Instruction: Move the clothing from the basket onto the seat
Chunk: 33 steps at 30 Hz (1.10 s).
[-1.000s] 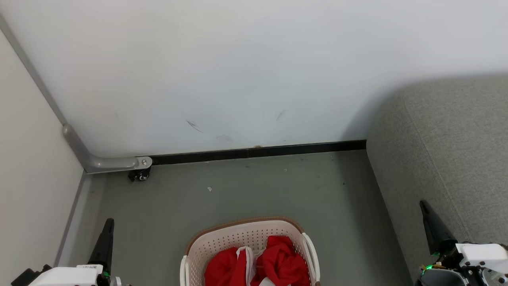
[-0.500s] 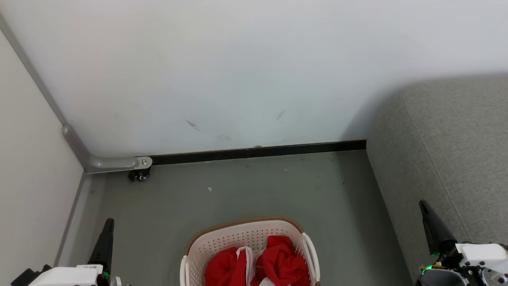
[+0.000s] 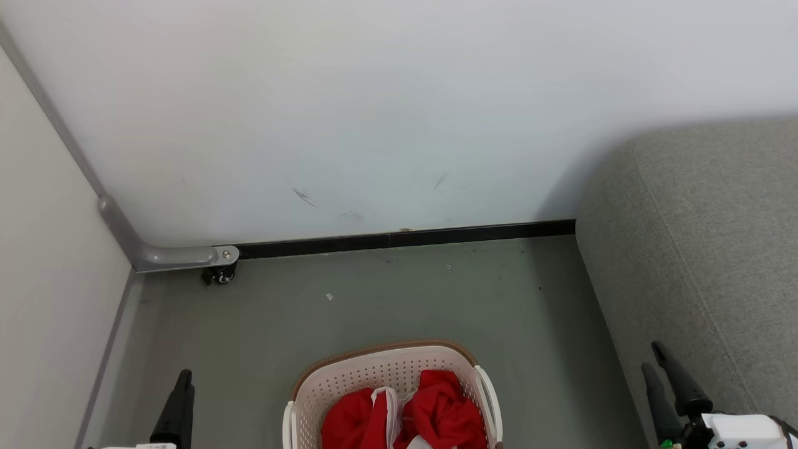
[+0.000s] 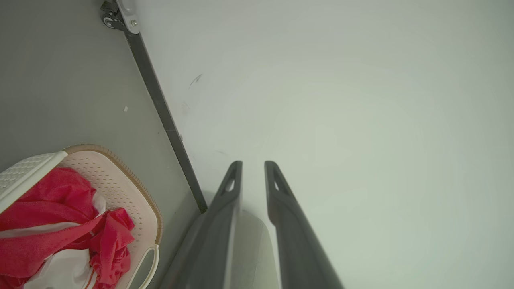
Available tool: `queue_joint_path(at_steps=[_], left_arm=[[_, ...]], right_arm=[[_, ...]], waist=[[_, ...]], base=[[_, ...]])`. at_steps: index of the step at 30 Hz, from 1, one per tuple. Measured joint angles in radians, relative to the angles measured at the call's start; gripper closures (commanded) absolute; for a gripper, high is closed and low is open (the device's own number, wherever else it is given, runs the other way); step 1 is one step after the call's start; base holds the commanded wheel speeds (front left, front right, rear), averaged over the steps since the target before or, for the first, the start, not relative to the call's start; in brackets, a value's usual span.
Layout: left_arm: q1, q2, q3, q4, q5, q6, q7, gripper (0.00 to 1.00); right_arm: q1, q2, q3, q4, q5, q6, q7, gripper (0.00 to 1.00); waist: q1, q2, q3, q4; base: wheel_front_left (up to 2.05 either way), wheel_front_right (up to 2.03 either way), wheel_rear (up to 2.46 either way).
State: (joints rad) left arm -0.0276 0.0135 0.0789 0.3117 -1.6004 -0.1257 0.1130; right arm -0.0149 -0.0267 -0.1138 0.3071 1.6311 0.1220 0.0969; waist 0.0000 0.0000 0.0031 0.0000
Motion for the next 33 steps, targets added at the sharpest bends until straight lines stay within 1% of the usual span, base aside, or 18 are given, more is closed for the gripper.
queue_joint_path(at_steps=[2,8,19,24,29,33], left_arm=[[0.015,-0.009,-0.003,0.009,0.000,0.000,0.000,0.00],[0.016,-0.008,-0.007,0.004,0.001,0.000,-0.001,0.00],[0.013,0.003,-0.024,-0.023,0.039,0.000,-0.033,0.00],[0.011,0.020,-0.042,-0.039,0.082,0.000,-0.054,0.00],[0.002,0.026,-0.066,-0.053,0.112,0.000,-0.078,0.00],[-0.003,0.041,-0.087,-0.065,0.155,0.000,-0.099,0.00]], right_arm=[[0.017,0.006,0.002,0.009,0.000,0.000,0.000,0.00],[0.010,0.005,0.008,0.000,-0.003,0.000,-0.002,0.00],[0.005,-0.004,0.039,-0.015,-0.066,0.000,-0.033,0.00],[-0.016,-0.017,0.062,-0.019,-0.115,0.000,-0.060,0.00],[-0.019,-0.033,0.088,-0.021,-0.168,0.000,-0.088,0.00],[-0.035,-0.044,0.109,-0.019,-0.214,0.000,-0.105,0.00]], waist=[[0.0000,0.0000,0.000,0.000],[0.0000,0.0000,0.002,0.000],[0.0009,0.0000,0.005,0.001],[0.0036,0.0000,0.004,0.001],[0.0078,0.0000,0.001,0.000],[0.0114,0.0000,-0.003,0.000]], base=[[0.00,0.00,0.00],[0.00,0.00,0.00],[0.00,0.00,0.00],[0.00,0.00,0.00],[0.00,0.00,0.00],[0.00,0.00,0.00]])
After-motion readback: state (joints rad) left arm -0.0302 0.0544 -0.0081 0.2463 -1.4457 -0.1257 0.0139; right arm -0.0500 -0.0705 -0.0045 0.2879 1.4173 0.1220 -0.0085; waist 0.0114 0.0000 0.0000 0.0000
